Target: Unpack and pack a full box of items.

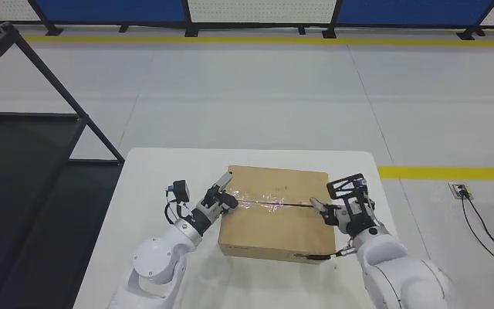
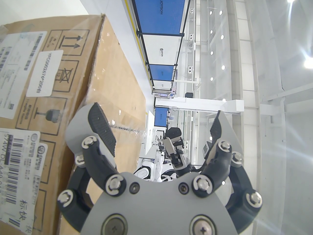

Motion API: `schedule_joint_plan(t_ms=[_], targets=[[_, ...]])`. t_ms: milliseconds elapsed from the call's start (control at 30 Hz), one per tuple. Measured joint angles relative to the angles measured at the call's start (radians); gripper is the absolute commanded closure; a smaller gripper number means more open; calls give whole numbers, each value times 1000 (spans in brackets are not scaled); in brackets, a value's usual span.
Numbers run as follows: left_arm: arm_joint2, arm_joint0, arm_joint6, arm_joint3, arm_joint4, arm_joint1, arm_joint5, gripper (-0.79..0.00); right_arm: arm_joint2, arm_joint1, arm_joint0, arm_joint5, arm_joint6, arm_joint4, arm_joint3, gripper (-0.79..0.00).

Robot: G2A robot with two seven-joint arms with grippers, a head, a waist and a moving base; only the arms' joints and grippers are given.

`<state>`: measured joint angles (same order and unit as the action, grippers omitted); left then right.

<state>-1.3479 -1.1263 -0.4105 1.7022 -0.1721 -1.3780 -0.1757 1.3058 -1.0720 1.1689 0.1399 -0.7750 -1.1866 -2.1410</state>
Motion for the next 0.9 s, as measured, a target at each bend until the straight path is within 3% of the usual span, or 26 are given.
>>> schedule_joint_plan(t_ms=[33, 67, 100, 167, 233, 367, 567, 600, 667, 700, 733, 767, 833, 900], targets=[[0, 0, 0, 0, 0, 0, 0, -785, 29, 1, 8, -61, 30, 87, 11, -785], [0, 0, 0, 0, 0, 0, 0, -785, 69, 4, 16, -150, 56, 205, 34, -434], [0, 0, 0, 0, 0, 0, 0, -785, 98, 7, 18, -219, 61, 289, 55, -323], [0, 0, 0, 0, 0, 0, 0, -785, 136, 11, 19, -359, 36, 444, 90, -323], [0, 0, 0, 0, 0, 0, 0, -785, 136, 11, 19, -411, 28, 500, 89, -323], [0, 0, 0, 0, 0, 0, 0, -785, 133, 11, 19, -334, 30, 434, 87, -323], [0, 0, 0, 0, 0, 0, 0, -785, 133, 11, 19, -334, 30, 434, 87, -323], [0, 0, 0, 0, 0, 0, 0, -785, 133, 11, 19, -334, 30, 434, 87, -785], [0, 0, 0, 0, 0, 0, 0, -785, 132, 10, 21, -330, 36, 441, 91, -785], [0, 0, 0, 0, 0, 0, 0, -785, 128, 9, 22, -330, 42, 458, 97, -717], [0, 0, 0, 0, 0, 0, 0, -785, 124, 8, 18, -338, 42, 481, 107, -323], [0, 0, 0, 0, 0, 0, 0, -785, 117, 7, 2, -347, 34, 515, 123, -259], [0, 0, 0, 0, 0, 0, 0, -785, 96, 5, -32, -345, -4, 566, 150, -40], [0, 0, 0, 0, 0, 0, 0, -785, 59, 1, -88, -315, -70, 621, 187, 0]])
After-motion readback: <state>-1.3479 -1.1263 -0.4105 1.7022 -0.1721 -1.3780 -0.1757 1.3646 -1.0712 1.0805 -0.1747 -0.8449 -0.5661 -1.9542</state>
